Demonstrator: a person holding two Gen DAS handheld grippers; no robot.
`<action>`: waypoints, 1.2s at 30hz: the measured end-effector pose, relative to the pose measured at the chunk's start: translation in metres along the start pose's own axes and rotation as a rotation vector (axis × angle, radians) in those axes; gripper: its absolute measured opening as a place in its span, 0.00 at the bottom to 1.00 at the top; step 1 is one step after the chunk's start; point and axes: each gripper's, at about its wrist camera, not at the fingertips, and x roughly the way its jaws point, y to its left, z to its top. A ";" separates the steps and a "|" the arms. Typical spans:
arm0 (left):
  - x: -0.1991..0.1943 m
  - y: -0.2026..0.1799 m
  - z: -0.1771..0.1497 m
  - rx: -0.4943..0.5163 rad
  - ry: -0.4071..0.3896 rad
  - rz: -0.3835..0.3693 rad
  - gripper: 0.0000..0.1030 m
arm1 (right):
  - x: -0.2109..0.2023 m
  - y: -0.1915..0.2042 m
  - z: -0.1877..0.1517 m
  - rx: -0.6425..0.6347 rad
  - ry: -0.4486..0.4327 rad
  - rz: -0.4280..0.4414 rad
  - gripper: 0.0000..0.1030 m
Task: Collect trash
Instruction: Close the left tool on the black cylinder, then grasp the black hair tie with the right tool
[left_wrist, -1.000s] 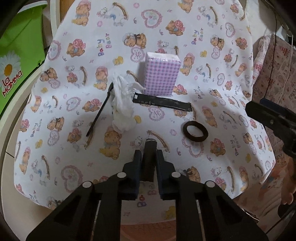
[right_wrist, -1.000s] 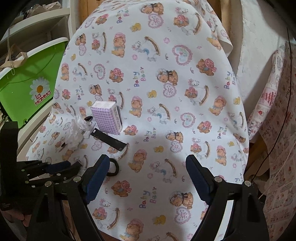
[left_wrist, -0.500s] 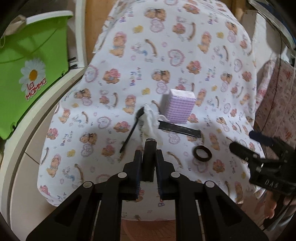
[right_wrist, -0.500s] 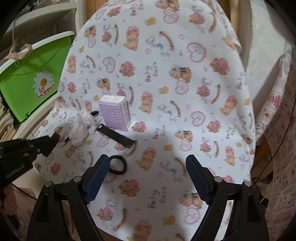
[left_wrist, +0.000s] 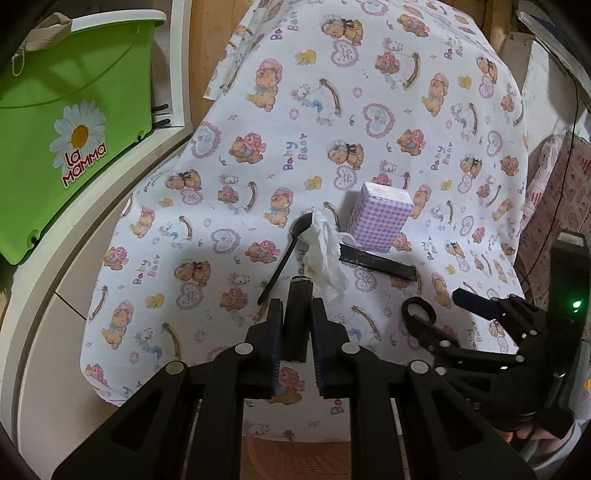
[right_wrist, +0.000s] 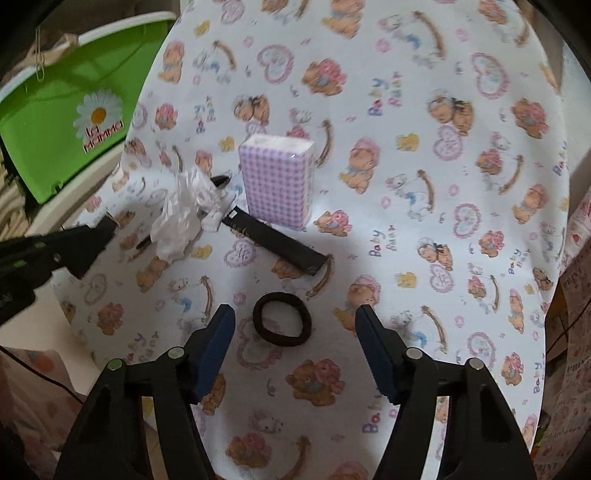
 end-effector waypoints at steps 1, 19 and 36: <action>0.000 0.000 0.000 -0.001 0.000 -0.001 0.13 | 0.002 0.001 0.000 -0.001 0.004 0.003 0.67; -0.004 0.000 -0.001 0.009 -0.014 0.008 0.14 | 0.006 0.001 0.001 0.004 0.003 0.007 0.10; -0.036 0.003 -0.014 0.017 -0.062 0.019 0.14 | -0.065 -0.007 -0.007 0.043 -0.128 0.078 0.07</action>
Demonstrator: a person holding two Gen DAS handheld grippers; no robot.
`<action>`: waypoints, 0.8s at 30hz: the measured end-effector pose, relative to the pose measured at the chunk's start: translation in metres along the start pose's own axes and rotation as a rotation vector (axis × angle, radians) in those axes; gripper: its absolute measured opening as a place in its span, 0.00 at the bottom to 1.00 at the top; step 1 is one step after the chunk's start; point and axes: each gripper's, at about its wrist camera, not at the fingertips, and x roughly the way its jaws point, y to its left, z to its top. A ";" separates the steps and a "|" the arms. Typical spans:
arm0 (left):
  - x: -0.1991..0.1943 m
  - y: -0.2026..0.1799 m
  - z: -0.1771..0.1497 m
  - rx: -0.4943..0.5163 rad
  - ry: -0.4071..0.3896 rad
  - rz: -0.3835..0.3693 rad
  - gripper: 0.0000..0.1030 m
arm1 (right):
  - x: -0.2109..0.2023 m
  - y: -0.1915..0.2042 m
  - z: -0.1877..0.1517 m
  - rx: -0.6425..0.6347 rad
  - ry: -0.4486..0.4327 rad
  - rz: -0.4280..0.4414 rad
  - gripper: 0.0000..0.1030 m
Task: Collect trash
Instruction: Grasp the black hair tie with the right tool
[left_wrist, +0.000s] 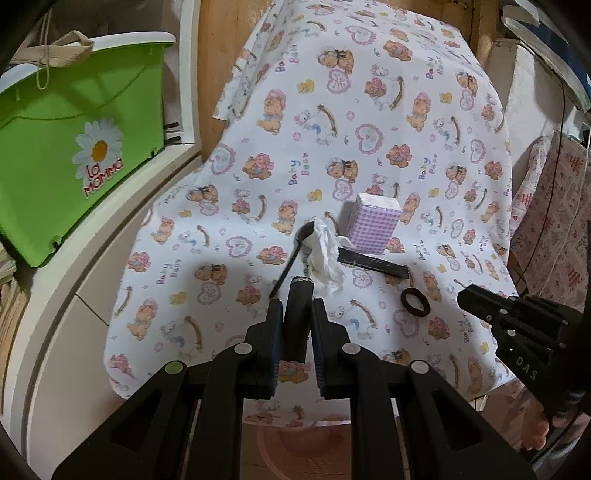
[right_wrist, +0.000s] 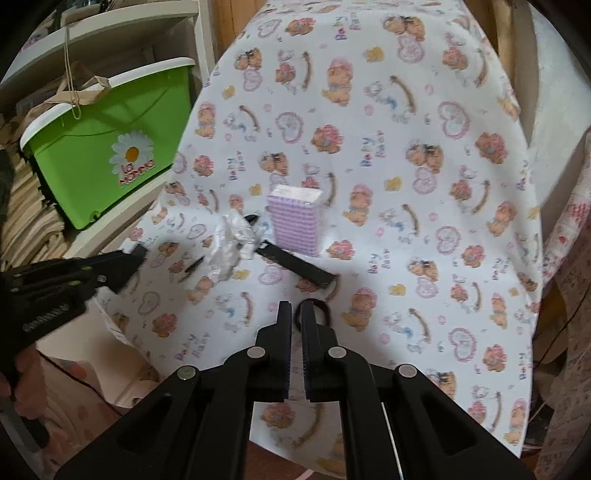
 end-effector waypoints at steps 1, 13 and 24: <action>0.001 0.001 -0.001 -0.005 0.003 0.002 0.14 | 0.004 -0.003 -0.001 0.010 0.022 0.012 0.09; 0.019 0.004 -0.002 -0.011 0.053 0.015 0.14 | 0.065 0.001 -0.002 -0.052 0.137 -0.076 0.62; 0.020 0.005 0.001 -0.017 0.061 0.000 0.14 | 0.078 -0.006 0.000 -0.012 0.162 -0.066 0.08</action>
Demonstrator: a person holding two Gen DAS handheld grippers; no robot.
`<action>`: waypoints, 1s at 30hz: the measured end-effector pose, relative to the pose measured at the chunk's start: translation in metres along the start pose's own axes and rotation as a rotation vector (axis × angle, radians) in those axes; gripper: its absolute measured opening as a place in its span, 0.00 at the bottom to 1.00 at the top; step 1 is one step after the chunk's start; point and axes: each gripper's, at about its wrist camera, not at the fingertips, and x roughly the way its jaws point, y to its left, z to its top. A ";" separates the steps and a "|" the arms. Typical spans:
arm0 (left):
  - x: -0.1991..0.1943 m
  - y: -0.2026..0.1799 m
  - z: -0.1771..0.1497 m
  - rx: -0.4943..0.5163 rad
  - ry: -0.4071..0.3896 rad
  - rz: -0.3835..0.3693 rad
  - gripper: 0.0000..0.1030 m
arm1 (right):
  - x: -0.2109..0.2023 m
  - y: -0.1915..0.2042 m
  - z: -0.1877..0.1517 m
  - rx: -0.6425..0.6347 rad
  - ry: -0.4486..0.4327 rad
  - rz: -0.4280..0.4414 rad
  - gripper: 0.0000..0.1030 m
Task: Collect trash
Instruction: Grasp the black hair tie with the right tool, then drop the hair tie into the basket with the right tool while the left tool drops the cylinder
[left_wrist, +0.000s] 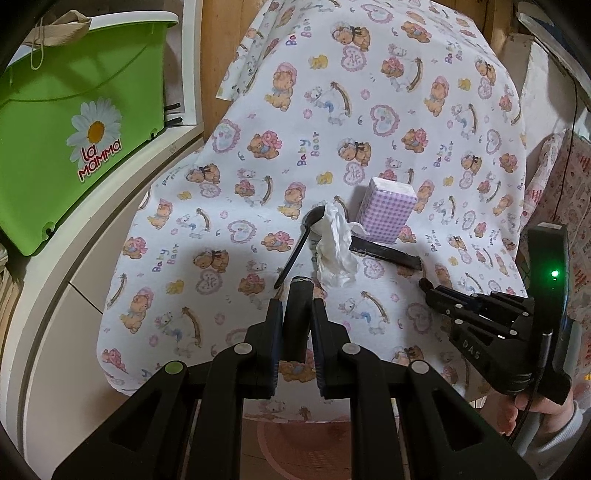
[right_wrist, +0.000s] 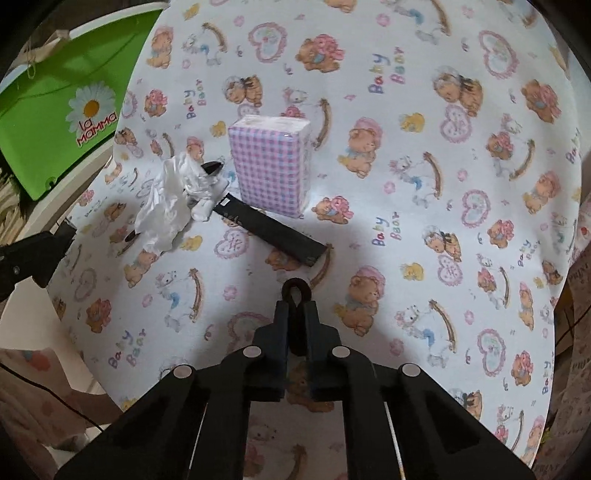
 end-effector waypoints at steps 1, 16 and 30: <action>-0.001 0.000 0.000 0.001 -0.001 -0.002 0.14 | -0.004 -0.002 -0.001 0.007 -0.008 0.002 0.08; -0.067 -0.010 -0.044 0.019 -0.094 -0.011 0.14 | -0.125 0.022 -0.041 0.031 -0.190 0.132 0.08; -0.037 -0.021 -0.072 0.047 0.170 -0.135 0.14 | -0.121 0.052 -0.090 -0.016 -0.054 0.205 0.08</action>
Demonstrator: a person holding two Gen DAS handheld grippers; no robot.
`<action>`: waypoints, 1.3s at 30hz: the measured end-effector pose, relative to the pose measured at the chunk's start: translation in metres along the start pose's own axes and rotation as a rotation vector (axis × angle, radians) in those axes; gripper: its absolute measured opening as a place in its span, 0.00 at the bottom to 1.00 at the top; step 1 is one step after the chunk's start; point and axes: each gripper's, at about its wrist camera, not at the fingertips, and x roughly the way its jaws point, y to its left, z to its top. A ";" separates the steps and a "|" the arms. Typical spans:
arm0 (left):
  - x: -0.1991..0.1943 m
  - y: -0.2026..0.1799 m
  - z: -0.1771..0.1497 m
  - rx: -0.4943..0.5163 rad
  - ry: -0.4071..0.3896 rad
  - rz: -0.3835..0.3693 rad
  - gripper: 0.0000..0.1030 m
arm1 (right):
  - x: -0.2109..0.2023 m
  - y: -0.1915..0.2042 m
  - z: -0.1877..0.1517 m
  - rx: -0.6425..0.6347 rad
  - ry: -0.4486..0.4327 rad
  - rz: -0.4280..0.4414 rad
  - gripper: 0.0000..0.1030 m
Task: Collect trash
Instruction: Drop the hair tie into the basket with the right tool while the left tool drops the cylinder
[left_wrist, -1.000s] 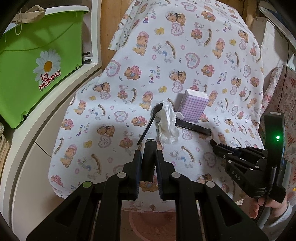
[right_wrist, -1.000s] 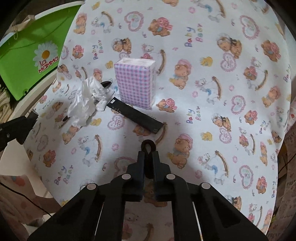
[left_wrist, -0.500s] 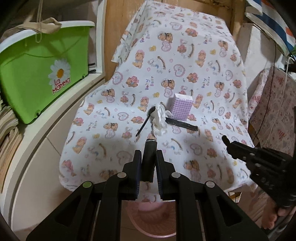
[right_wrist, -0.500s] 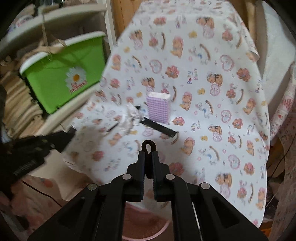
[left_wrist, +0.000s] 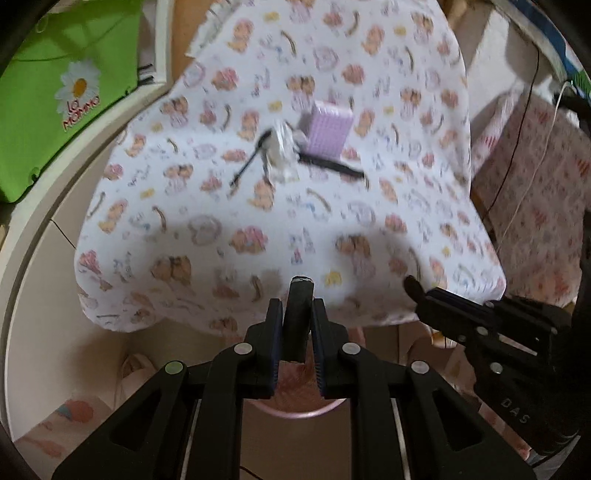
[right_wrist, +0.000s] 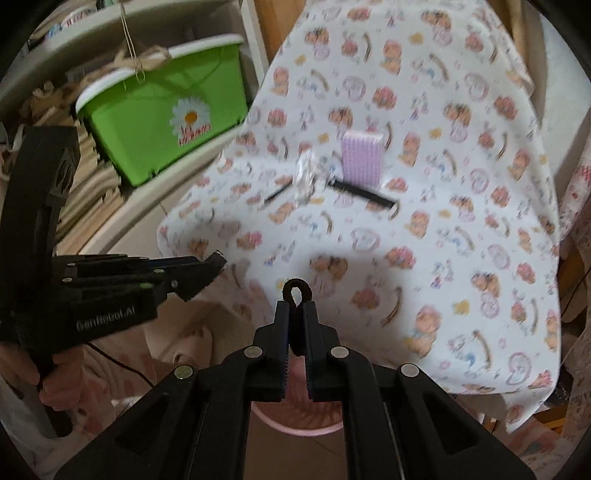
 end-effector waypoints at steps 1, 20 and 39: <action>0.003 -0.002 -0.002 0.009 0.021 -0.004 0.14 | 0.004 0.000 -0.002 0.003 0.016 0.002 0.08; 0.080 -0.002 -0.035 -0.034 0.289 0.051 0.14 | 0.081 -0.012 -0.039 0.050 0.269 -0.039 0.08; 0.157 0.009 -0.072 -0.044 0.505 0.122 0.16 | 0.148 -0.042 -0.079 0.127 0.457 -0.108 0.08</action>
